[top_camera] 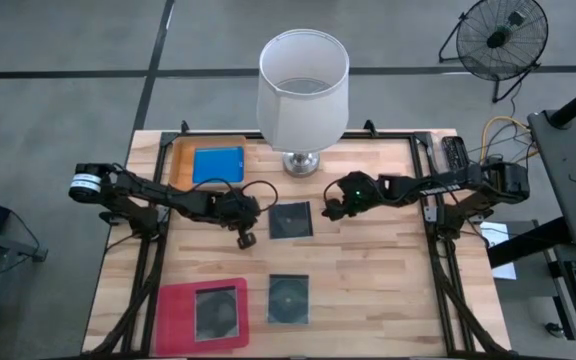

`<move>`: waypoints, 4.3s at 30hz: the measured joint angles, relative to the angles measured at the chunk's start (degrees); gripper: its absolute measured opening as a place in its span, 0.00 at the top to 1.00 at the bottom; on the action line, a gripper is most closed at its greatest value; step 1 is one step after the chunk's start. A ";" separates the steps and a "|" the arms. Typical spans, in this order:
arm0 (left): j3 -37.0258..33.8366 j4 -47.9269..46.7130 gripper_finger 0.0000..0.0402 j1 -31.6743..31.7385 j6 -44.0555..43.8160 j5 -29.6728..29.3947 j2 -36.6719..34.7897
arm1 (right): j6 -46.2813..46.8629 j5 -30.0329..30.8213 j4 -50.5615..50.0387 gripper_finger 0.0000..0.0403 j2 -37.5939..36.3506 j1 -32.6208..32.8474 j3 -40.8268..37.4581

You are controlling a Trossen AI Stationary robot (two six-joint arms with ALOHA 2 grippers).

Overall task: Pick & place jewel cases by type
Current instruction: Put the top black cd case into the pink bin

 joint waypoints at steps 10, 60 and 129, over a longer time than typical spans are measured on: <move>-2.05 0.10 1.00 0.00 8.32 -0.02 0.04 | 2.99 0.55 4.67 0.35 0.02 0.13 -2.67; 4.79 8.20 1.00 1.75 12.62 3.09 12.96 | 4.64 -1.84 11.69 0.38 19.76 1.29 7.67; 9.14 4.87 1.00 1.75 9.43 4.83 21.20 | 3.29 -6.59 10.85 0.38 14.52 1.66 7.05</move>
